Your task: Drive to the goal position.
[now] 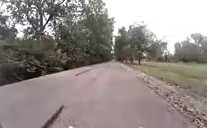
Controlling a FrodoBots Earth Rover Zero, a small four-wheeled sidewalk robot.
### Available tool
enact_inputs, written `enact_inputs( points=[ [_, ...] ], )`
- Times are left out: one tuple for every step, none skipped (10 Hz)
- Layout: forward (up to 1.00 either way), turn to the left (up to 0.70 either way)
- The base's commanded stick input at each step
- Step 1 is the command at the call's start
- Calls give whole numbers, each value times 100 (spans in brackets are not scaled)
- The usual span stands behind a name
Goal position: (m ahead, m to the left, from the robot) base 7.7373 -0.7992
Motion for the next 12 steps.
enact_inputs(
  points=[
    [100,-12],
    [100,-20],
    [100,-20],
    [100,-20],
    [100,-20],
    [100,-7],
    [100,-4],
    [100,-1],
    [100,-1],
    [100,-1],
    [100,-1],
    [100,-1]
  ],
)
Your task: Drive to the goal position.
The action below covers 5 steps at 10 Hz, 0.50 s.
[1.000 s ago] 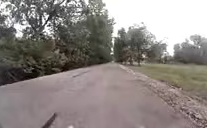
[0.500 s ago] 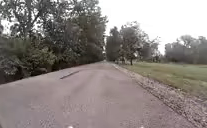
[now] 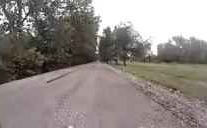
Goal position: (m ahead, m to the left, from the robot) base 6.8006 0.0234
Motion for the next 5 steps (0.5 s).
enact_inputs(
  points=[
    [100,-1],
    [100,0],
    [100,1],
    [100,1],
    [100,1]
  ],
)
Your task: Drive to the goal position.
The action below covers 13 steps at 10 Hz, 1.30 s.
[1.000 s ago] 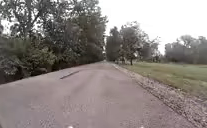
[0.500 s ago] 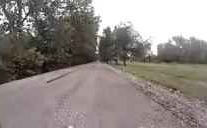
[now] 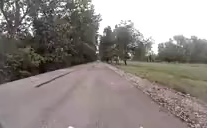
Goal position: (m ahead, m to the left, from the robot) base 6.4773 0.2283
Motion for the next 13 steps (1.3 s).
enact_inputs(
  points=[
    [100,-3],
    [100,-9],
    [100,-10],
    [100,-10],
    [100,-10],
    [100,-11],
    [100,-14],
    [100,-16],
    [100,-16],
    [100,-16],
    [100,-16],
    [100,-16],
    [100,-16]
  ],
)
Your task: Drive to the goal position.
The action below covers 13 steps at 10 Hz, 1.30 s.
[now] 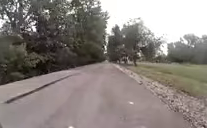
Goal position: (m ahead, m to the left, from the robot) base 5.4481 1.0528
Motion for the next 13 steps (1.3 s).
enact_inputs(
  points=[
    [100,-14],
    [100,-6],
    [100,1],
    [100,1],
    [100,1],
    [100,1],
    [100,1],
    [100,1],
    [100,1],
    [100,1],
    [100,1],
    [100,1],
    [100,1]
  ],
)
